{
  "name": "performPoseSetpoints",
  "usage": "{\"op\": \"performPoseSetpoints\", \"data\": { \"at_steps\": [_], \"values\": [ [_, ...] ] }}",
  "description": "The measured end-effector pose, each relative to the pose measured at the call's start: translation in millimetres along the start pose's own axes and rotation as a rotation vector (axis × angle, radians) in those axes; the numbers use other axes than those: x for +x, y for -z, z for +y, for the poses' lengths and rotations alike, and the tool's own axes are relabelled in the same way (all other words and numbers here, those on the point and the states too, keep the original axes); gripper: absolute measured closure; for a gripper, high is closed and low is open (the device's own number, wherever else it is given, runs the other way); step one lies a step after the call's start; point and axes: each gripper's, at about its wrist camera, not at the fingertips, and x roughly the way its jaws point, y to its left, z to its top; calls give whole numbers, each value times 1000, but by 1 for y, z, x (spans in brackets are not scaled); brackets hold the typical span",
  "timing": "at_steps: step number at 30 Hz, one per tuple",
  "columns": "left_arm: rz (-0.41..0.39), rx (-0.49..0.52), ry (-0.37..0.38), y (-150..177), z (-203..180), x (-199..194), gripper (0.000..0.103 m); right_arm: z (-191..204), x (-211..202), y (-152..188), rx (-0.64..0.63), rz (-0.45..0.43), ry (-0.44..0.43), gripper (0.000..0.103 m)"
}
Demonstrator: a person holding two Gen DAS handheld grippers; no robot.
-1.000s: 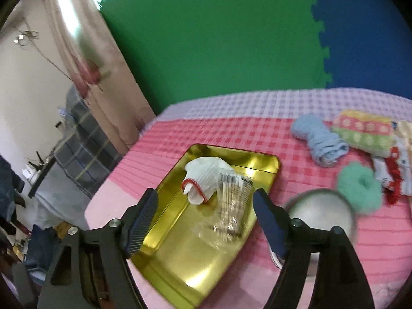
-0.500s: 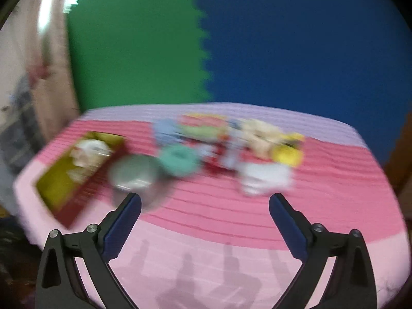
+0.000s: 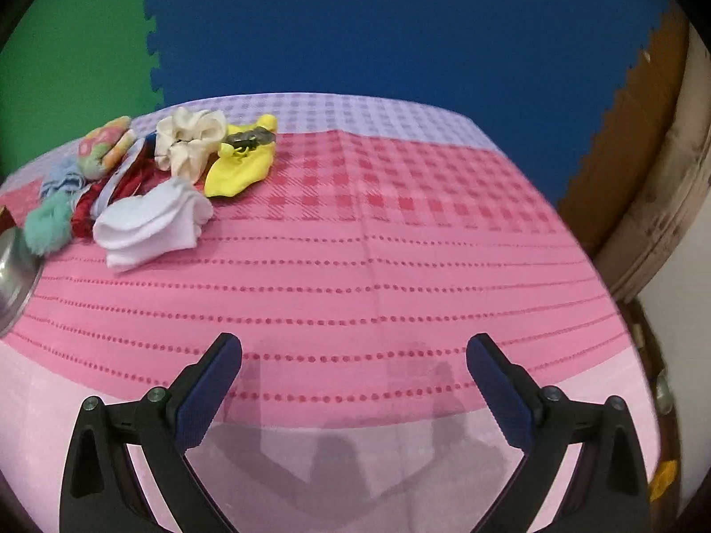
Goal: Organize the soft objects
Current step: 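Grasp the blue towel with the left gripper, then lift the blue towel toward the tin with the left gripper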
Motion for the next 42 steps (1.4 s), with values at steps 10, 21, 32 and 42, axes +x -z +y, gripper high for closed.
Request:
{"op": "performPoseSetpoints", "data": {
  "at_steps": [10,21,32,42],
  "values": [
    [116,-29,79,-175,-7,121,42,6,-10,3,-29,-62,-94,1],
    [306,-326,149,-207,50,239,42,7,-13,4,-34,-87,-168,1],
    [342,-405,155,-203,50,282,42,8,-14,5,-39,-84,-188,1],
    [135,-230,86,-188,9,203,89,8,-10,5,-38,-69,-195,1]
  ]
}}
